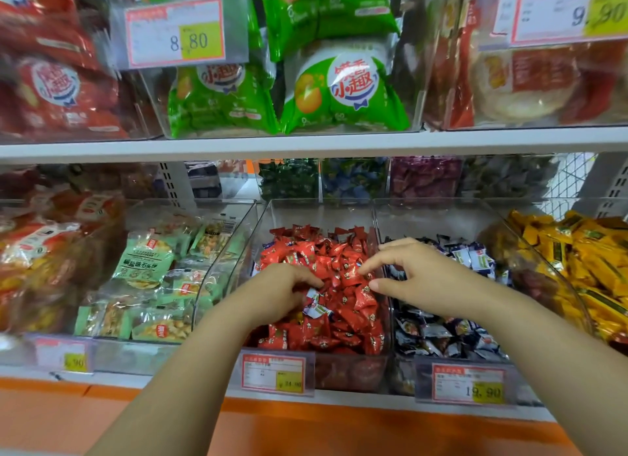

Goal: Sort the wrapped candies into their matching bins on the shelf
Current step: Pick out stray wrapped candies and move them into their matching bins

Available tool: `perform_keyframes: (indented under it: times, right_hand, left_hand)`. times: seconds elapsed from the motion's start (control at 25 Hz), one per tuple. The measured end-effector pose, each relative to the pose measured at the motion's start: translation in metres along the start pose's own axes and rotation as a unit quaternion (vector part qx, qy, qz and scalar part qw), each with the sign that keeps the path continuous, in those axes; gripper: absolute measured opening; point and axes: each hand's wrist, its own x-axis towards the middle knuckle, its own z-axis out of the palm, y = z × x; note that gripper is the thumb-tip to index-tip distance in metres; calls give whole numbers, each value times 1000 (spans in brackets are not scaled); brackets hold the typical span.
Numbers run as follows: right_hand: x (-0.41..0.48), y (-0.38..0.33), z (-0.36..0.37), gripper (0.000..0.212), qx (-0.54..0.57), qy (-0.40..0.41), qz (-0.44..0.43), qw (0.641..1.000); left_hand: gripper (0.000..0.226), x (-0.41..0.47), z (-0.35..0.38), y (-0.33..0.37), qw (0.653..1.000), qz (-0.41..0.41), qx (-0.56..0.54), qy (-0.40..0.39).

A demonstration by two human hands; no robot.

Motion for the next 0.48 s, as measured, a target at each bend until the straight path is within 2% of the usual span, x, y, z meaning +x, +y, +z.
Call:
perform_keyframes:
  times: [0.12,0.24,0.4,0.48]
  right_hand:
    - [-1,-2,-1,20,5,-3,-1,1000]
    - [-1,-2,0,21,0,-3,1,1000]
    - [0,-2,0,22,-8,-1,-1,1000]
    - [-1,-2,1,23,-8,0,-3,1000]
  left_hand:
    - [37,3,-1,-4,999,-8,-8,41]
    - [38,2,-3,-3,999,-7,-33,-6]
    - [57,5,3,1,999,2,1,-50]
    - [58,10,6,1,998,2,13,-56]
